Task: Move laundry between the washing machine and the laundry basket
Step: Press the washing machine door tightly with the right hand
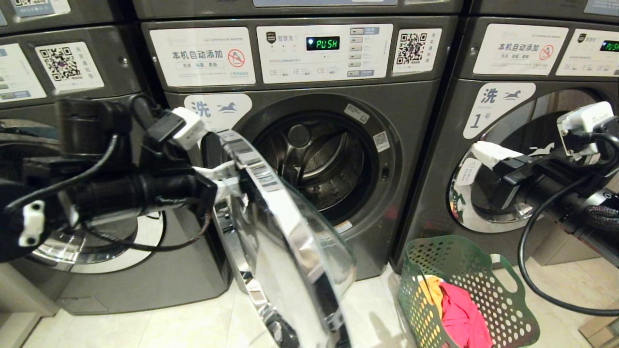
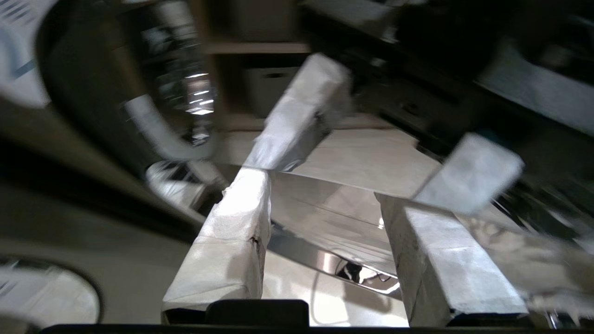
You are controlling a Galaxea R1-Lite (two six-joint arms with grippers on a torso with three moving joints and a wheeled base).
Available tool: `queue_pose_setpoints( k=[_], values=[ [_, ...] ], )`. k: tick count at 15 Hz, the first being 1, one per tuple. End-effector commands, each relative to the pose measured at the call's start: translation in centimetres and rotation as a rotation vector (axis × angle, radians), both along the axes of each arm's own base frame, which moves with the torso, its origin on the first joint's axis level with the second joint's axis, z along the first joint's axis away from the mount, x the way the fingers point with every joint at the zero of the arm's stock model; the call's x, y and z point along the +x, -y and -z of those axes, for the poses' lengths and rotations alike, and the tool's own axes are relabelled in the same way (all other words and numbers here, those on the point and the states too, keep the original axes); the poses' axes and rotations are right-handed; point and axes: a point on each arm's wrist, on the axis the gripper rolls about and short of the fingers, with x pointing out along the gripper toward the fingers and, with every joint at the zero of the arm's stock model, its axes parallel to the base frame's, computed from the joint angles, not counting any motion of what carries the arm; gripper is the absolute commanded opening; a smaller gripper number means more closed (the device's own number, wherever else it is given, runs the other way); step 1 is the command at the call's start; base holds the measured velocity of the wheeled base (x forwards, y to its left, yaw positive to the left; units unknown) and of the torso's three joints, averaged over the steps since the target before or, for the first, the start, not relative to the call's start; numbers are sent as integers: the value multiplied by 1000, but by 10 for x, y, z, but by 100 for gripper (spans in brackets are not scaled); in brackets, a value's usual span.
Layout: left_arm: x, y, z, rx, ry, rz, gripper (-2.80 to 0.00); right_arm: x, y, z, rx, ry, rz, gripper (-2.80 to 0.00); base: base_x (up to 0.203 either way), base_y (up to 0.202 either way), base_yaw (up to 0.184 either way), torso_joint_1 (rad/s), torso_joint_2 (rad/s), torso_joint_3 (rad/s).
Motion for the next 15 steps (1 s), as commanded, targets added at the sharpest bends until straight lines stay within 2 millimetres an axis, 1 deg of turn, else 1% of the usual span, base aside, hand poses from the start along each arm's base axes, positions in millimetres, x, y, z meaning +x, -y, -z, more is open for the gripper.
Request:
queue_pose_setpoints(
  k=[1,3,5,6,7,8,9,10,11,12,13,15],
  values=[
    [26,38,3,-10,7,45,-280,-7,2,-9,7,37,1,-280,0,0,0,0,0,0],
    [50,74,5,-26,21,65,-280,-15,4,-19,5,31,1,-280,0,0,0,0,0,0],
    [71,105,8,-41,47,73,-280,-20,5,-35,6,22,2,-280,0,0,0,0,0,0],
    [76,114,8,-46,59,61,-280,-23,6,-40,8,10,8,-280,0,0,0,0,0,0],
    [77,116,8,-53,63,51,-280,-23,7,-40,5,-19,14,-280,0,0,0,0,0,0],
    [73,114,-1,-80,71,42,-280,-20,8,-36,5,-51,18,-280,0,0,0,0,0,0],
    [67,110,-13,-110,85,32,-280,-12,6,-28,2,-97,20,-280,0,0,0,0,0,0],
    [58,103,-26,-136,107,15,-280,2,5,-17,3,-151,30,-280,0,0,0,0,0,0],
    [46,95,-41,-163,133,-5,-280,20,4,-4,8,-210,51,-280,0,0,0,0,0,0],
    [29,82,-58,-191,161,-29,-280,43,3,12,16,-273,70,-280,0,0,0,0,0,0],
    [11,68,-71,-211,183,-51,-280,64,2,28,20,-321,85,-280,0,0,0,0,0,0],
    [-32,37,-90,-239,222,-101,-280,106,-1,67,22,-390,106,-280,0,0,0,0,0,0]
  ],
)
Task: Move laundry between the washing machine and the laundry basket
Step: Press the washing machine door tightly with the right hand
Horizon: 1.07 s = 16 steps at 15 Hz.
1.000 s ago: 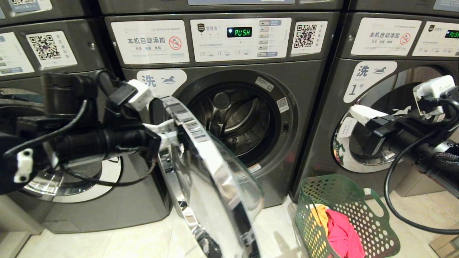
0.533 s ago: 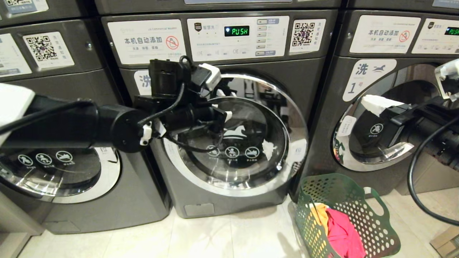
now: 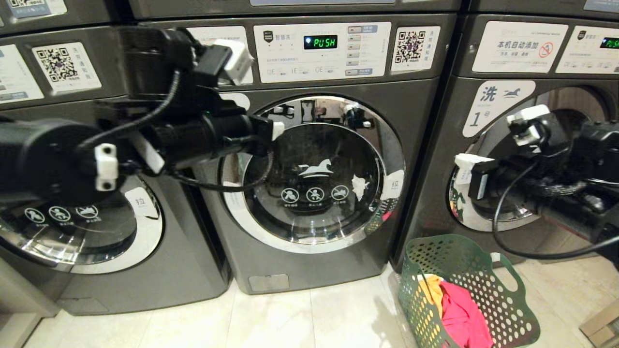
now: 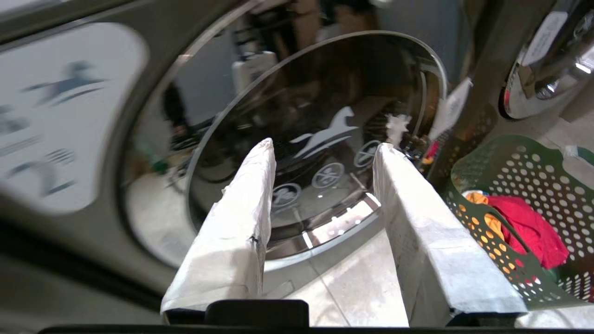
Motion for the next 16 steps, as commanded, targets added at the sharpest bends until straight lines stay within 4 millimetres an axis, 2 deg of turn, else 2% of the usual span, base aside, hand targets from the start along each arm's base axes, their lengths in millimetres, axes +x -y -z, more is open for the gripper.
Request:
queue_pose_setpoints(
  k=[1,4,7,11,13,16],
  values=[
    [-61,-42,-37,-64,97,-31,-280,63,-7,74,-19,-146,14,-280,0,0,0,0,0,0],
    [-133,-91,-42,-74,106,-108,-280,108,-13,130,-12,-169,-7,-280,0,0,0,0,0,0],
    [-178,-122,-29,-39,59,-172,-280,124,-16,156,-3,-180,-69,-280,0,0,0,0,0,0],
    [-189,-130,-16,-8,21,-189,-280,125,-20,157,-4,-176,-80,-280,0,0,0,0,0,0],
    [-196,-135,-11,-4,18,-205,-280,135,-22,156,-1,-149,-81,-280,0,0,0,0,0,0],
    [-227,-158,6,66,-47,-307,-280,154,-26,148,7,-81,-83,-280,0,0,0,0,0,0]
  ],
)
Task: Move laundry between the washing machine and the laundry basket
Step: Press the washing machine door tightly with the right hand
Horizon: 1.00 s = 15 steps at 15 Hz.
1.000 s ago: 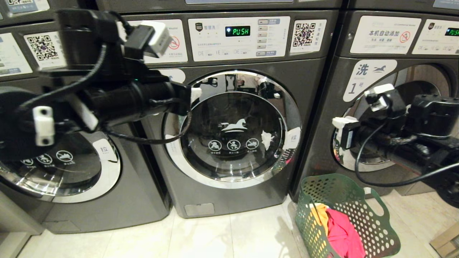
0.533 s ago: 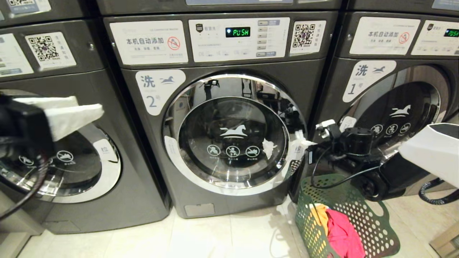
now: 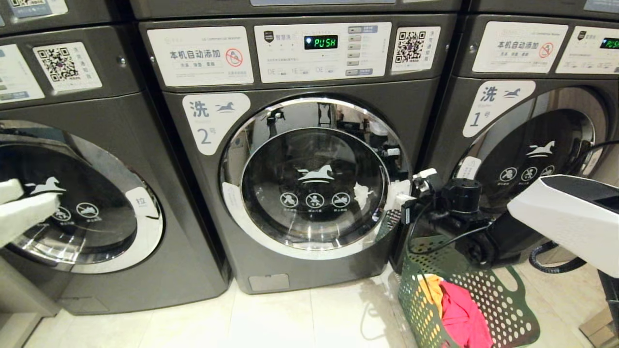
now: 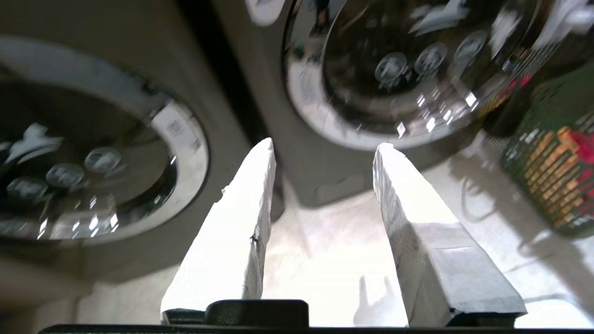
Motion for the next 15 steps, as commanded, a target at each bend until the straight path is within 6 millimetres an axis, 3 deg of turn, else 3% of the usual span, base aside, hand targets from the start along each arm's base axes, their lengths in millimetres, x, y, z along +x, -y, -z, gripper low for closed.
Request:
queue_pose_setpoints(
  k=[1,4,7,11,13,15],
  values=[
    [-32,-22,11,26,-29,-29,-280,15,-3,-4,7,45,-4,-280,0,0,0,0,0,0],
    [-77,-51,36,59,-105,-79,-280,34,-6,-13,11,66,-10,-280,0,0,0,0,0,0],
    [-109,-61,54,40,-121,-201,-280,62,-10,-21,15,104,-6,-280,0,0,0,0,0,0],
    [-136,-59,64,-8,-71,-295,-280,101,-13,-7,21,173,1,-280,0,0,0,0,0,0],
    [-149,-57,71,-22,-48,-325,-280,106,-14,8,13,134,3,-280,0,0,0,0,0,0],
    [-151,-57,72,-21,-54,-327,-280,106,-14,8,14,134,4,-280,0,0,0,0,0,0]
  ],
)
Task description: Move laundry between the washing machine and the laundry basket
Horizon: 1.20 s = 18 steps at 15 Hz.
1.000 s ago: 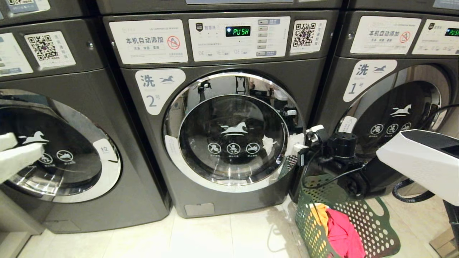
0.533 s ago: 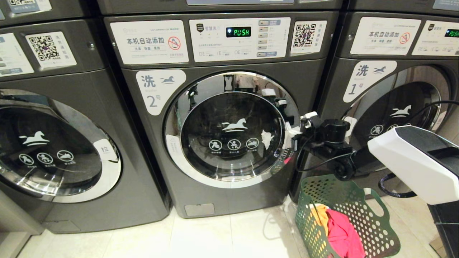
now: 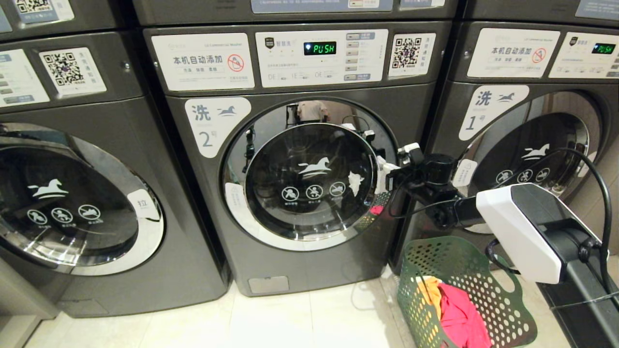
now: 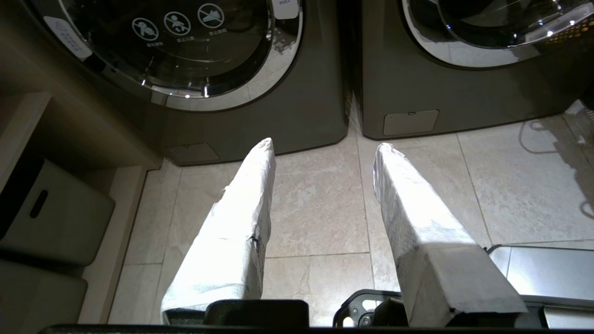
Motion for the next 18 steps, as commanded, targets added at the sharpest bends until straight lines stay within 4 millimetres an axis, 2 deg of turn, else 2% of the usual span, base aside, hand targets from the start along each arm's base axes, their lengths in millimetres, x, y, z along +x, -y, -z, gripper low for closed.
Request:
queue_pose_setpoints(
  k=[1,2,3,5,7,8,10,12,13,15,17,18],
  values=[
    [-4,0,3,-2,14,-8,-280,1,-1,13,-4,-26,3,-280,0,0,0,0,0,0],
    [-4,0,4,-1,10,-8,-280,-2,0,2,-4,-18,8,-280,0,0,0,0,0,0],
    [-2,0,4,0,2,-9,-280,-11,1,-17,-4,-17,10,-280,0,0,0,0,0,0],
    [3,1,0,4,-18,-9,-280,-44,0,-73,-4,-31,0,-280,0,0,0,0,0,0],
    [11,5,-6,7,-51,-17,-280,-101,-1,-126,-13,-72,-22,-280,0,0,0,0,0,0],
    [13,8,-9,0,-59,-16,-280,-133,-1,-132,-25,-129,-32,-280,0,0,0,0,0,0],
    [14,16,-10,-25,-75,-28,-280,-210,4,-125,-60,-260,-42,-280,0,0,0,0,0,0],
    [13,27,2,-57,-105,-48,-280,-293,16,-110,-95,-351,-44,-280,0,0,0,0,0,0],
    [14,32,13,-77,-129,-54,-280,-335,26,-102,-106,-367,-36,-280,0,0,0,0,0,0],
    [21,37,45,-109,-208,-39,-280,-408,48,-84,-114,-352,-4,-280,0,0,0,0,0,0],
    [38,35,72,-104,-236,-41,-280,-464,67,-66,-103,-309,18,-280,0,0,0,0,0,0],
    [48,34,88,-92,-243,-44,-280,-486,74,-58,-96,-299,17,-280,0,0,0,0,0,0]
  ],
)
